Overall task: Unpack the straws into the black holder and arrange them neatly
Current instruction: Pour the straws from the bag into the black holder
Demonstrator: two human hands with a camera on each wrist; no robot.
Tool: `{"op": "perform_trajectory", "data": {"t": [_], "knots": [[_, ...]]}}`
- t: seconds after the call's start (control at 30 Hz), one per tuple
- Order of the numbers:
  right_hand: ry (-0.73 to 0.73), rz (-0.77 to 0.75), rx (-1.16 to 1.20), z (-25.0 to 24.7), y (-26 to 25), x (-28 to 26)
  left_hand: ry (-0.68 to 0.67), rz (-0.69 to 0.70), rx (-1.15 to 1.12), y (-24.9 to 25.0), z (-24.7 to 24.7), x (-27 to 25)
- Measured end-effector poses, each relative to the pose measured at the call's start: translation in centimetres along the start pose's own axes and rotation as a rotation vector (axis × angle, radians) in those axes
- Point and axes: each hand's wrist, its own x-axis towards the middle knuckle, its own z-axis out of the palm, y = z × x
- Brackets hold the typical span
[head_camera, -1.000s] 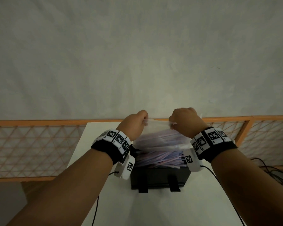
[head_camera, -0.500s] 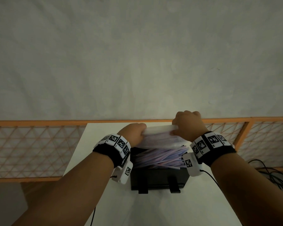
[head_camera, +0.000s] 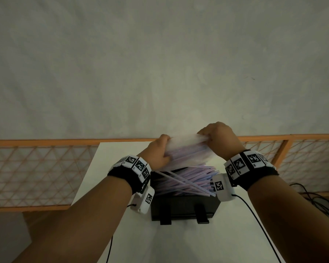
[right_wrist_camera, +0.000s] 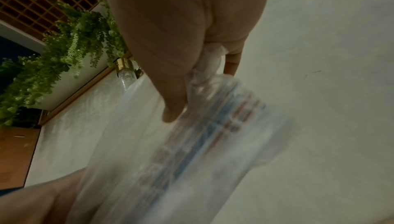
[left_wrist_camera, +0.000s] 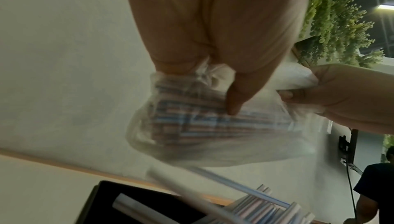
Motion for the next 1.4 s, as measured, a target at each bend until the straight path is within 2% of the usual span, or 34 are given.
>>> {"op": "perform_trajectory", "data": {"t": [0.1, 0.27, 0.4, 0.53, 0.67, 0.77, 0.83, 0.93, 1.17, 1.27, 1.4], "knots": [[-0.051, 0.06, 0.035, 0.1, 0.6, -0.2, 0.004, 0.028, 0.093, -0.6, 0.1, 0.4], [-0.164, 0.055, -0.057, 0.4, 1.8, -0.8, 0.08, 0.033, 0.06, -1.2, 0.5, 0.2], [-0.185, 0.123, 0.013, 0.6, 1.7, -0.8, 0.016, 0.005, 0.082, -0.8, 0.6, -0.2], [-0.152, 0.144, 0.022, 0.3, 1.4, -1.1, -0.061, -0.028, 0.216, -0.7, 0.4, -0.4], [-0.122, 0.144, 0.037, 0.0, 1.4, -1.3, -0.032, -0.067, 0.231, -1.4, -0.2, -0.3], [-0.136, 0.133, 0.044, -0.1, 1.5, -1.4, 0.029, -0.083, 0.158, -1.5, -0.5, -0.3], [-0.083, 0.119, 0.121, 0.0, 1.7, -1.3, 0.075, -0.08, 0.103, -1.4, -0.5, -0.3], [-0.023, 0.118, 0.216, 0.6, 2.2, -0.9, 0.065, -0.09, 0.069, -1.5, -0.4, -0.2], [0.125, 0.227, 0.554, 1.7, 2.8, -1.2, 0.087, -0.139, -0.035, -1.7, 0.0, -0.4], [0.07, 0.321, 0.772, 2.7, 3.8, -1.4, 0.082, -0.131, -0.075, -1.9, 0.2, -0.5], [-0.066, 0.489, 0.922, 4.2, 5.0, -2.1, 0.061, -0.107, -0.134, -2.2, 0.5, -0.7]]}}
